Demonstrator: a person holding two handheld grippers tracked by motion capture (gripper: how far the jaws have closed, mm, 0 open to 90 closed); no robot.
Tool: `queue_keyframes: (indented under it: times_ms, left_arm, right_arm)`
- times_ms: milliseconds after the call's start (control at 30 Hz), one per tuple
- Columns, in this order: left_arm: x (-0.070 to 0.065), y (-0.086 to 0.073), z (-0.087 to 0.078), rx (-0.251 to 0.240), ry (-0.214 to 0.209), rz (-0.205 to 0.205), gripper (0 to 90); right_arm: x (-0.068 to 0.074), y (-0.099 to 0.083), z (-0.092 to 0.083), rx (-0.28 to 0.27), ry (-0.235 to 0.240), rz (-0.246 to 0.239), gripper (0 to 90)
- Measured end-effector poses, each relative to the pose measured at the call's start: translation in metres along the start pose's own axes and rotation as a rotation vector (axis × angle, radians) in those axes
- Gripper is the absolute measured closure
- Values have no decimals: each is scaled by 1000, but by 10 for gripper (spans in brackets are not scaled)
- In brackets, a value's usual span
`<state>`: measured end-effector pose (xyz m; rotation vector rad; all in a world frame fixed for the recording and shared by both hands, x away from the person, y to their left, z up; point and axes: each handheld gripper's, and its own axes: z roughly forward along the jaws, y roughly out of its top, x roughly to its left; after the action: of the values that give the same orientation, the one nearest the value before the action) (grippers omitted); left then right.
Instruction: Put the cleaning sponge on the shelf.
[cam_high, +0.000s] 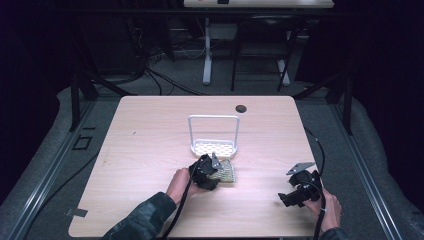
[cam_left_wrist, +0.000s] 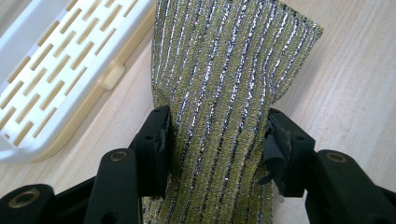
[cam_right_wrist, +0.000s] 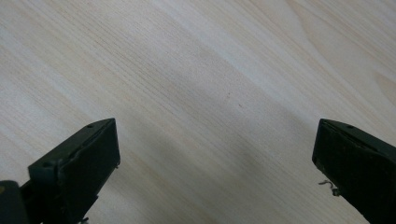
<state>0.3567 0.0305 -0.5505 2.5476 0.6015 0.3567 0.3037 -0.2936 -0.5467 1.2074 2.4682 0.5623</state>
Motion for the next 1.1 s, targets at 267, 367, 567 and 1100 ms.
queue_keyframes:
  times_ms: [267, 367, 567, 1100]
  left_arm:
    - [-2, 2, -13, -21, -3, -13, 478]
    - [0, 2, -20, -35, 5, -22, 478]
    - [0, 1, -29, -47, 27, -37, 477]
    - [15, 4, -45, -88, 76, -79, 477]
  right_arm:
    - [1, 0, -1, -3, 0, 1, 2]
    - [0, 0, -1, 4, 0, 3, 3]
    - [0, 0, 1, 10, 6, 2, 2]
    - [2, 1, 3, 33, 15, -7, 4]
